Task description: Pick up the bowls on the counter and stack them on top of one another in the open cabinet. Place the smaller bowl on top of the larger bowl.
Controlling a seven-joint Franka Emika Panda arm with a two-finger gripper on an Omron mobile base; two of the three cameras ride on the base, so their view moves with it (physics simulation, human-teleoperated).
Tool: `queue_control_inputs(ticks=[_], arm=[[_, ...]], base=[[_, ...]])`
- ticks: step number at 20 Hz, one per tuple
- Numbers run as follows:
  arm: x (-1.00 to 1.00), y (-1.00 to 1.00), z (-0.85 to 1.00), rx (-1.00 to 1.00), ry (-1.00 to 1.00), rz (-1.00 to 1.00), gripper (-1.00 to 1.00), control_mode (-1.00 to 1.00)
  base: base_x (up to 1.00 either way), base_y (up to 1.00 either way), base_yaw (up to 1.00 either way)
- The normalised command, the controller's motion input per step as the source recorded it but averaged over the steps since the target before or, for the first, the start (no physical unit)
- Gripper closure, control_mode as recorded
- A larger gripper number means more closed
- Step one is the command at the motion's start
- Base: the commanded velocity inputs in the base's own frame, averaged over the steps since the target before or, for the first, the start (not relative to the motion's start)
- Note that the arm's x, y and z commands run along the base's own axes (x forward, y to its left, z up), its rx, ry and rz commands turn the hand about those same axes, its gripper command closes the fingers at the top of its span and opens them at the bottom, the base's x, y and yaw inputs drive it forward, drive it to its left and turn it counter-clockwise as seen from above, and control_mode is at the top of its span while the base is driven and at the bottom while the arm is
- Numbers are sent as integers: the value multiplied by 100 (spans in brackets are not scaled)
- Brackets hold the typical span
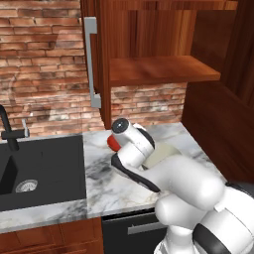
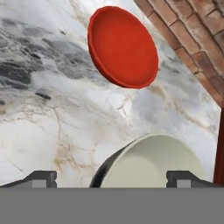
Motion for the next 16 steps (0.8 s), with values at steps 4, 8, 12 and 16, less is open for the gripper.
queue_control_inputs(ticks=[4, 8, 12, 16], arm=[[16, 0, 0, -2, 8, 3, -100, -100], [18, 0, -4, -3, 4, 3, -100, -100], [11, 0, -16, -4, 0, 2, -100, -100], [3, 0, -24, -4, 0, 3, -100, -100]], base=[[0, 0, 0], [0, 0, 0], [0, 0, 0], [0, 0, 0]])
